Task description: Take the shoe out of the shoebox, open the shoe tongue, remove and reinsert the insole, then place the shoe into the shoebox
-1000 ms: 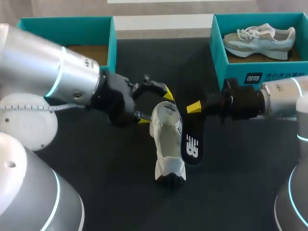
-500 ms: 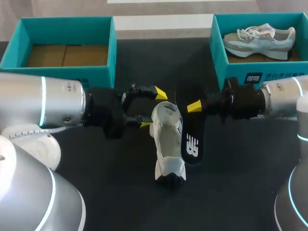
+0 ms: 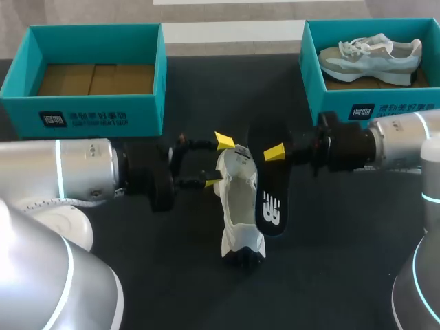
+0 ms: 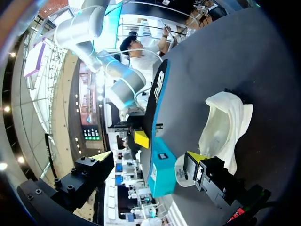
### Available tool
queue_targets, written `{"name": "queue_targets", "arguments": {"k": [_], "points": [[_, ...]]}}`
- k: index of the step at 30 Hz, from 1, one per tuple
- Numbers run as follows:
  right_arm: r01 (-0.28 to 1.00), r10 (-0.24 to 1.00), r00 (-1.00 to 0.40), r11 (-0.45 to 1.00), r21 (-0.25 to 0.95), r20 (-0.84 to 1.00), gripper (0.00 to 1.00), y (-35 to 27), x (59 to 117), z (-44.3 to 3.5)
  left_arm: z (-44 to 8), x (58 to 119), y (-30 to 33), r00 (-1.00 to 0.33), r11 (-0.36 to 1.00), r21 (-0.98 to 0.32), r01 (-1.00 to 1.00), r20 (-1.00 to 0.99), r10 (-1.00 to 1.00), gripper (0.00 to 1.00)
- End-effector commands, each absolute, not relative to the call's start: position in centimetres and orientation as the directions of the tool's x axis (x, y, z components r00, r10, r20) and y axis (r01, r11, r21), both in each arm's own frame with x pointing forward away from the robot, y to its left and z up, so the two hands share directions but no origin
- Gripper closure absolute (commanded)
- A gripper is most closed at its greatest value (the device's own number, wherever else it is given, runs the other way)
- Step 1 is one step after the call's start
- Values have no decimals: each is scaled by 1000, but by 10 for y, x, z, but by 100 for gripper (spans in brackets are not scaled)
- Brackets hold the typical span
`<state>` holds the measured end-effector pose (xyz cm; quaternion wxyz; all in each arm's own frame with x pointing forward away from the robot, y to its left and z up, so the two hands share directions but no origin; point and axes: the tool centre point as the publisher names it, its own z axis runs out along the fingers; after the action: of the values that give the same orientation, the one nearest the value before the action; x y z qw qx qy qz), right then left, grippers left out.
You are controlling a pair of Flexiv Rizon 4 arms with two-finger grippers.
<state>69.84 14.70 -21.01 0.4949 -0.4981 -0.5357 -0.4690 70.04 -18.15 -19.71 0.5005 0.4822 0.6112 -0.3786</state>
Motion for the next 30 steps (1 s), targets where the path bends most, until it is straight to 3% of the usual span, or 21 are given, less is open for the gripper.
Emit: {"name": "queue_targets", "arguments": {"k": [1,15,20,23,30], "points": [[998,78,14,56,-19,997,100,154,689,-206,-205,709,-190,-1,254,28,967,-994,112,0],[997,73,82,-14,-81,994,100,176,665,-201,-203,712,-209,0,242,21,970,-996,89,4],[997,74,77,-27,-75,994,100,176,661,-198,-208,710,-216,-9,228,11,974,-996,88,24],[997,72,78,-25,-77,994,100,178,658,-199,-208,707,-220,-11,218,6,976,-997,80,47],[997,65,79,-12,-79,995,100,182,655,-200,-206,705,-226,-10,219,1,976,-999,53,65]]}}
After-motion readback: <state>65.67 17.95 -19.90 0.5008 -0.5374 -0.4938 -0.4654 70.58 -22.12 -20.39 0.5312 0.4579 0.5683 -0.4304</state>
